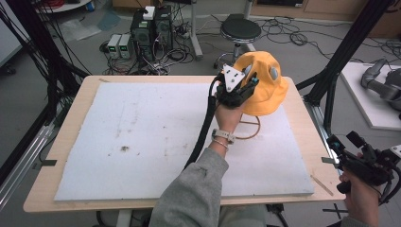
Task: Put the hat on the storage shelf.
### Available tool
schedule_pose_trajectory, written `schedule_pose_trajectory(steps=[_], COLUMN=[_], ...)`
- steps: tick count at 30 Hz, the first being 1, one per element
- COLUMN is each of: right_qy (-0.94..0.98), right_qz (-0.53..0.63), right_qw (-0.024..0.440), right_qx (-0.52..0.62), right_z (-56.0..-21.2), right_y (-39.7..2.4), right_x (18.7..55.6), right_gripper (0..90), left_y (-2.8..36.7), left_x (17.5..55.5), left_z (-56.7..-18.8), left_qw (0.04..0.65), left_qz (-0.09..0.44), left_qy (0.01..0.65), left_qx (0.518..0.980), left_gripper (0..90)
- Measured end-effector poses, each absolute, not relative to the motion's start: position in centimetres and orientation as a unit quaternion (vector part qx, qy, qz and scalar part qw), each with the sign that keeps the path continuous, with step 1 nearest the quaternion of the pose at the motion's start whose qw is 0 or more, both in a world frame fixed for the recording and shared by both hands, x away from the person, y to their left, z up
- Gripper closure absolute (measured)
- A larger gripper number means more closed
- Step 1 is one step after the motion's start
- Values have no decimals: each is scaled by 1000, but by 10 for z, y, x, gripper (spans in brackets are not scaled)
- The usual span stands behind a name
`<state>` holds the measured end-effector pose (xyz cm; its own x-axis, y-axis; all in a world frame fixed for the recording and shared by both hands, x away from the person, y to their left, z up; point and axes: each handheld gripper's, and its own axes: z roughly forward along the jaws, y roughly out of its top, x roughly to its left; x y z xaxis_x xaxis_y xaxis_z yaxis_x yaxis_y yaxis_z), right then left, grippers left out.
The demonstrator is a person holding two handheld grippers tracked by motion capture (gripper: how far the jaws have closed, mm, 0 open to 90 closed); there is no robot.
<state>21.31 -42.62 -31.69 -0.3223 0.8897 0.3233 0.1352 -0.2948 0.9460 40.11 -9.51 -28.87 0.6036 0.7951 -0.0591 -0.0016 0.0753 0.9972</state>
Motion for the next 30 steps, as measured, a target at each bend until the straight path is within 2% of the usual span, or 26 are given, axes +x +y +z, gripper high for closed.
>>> schedule_pose_trajectory(steps=[8,19,20,24,30], right_qy=[517,516,517,516,518], right_qz=[627,628,628,628,627], right_qw=[300,298,299,297,298], right_qx=[499,501,500,502,500], right_z=[-318,-318,-318,-318,-319], right_y=[-426,-426,-426,-426,-425], right_x=[215,214,214,214,216], right_gripper=[52,52,52,52,52], left_y=[-94,-89,-89,-87,-83], left_x=[401,402,401,400,400], left_z=[-292,-293,-293,-292,-291], left_qw=[655,662,665,671,681], left_qz=[306,301,302,304,292], left_qy=[325,327,325,315,318], left_qx=[610,603,601,598,592], left_gripper=[553,407,369,323,152])
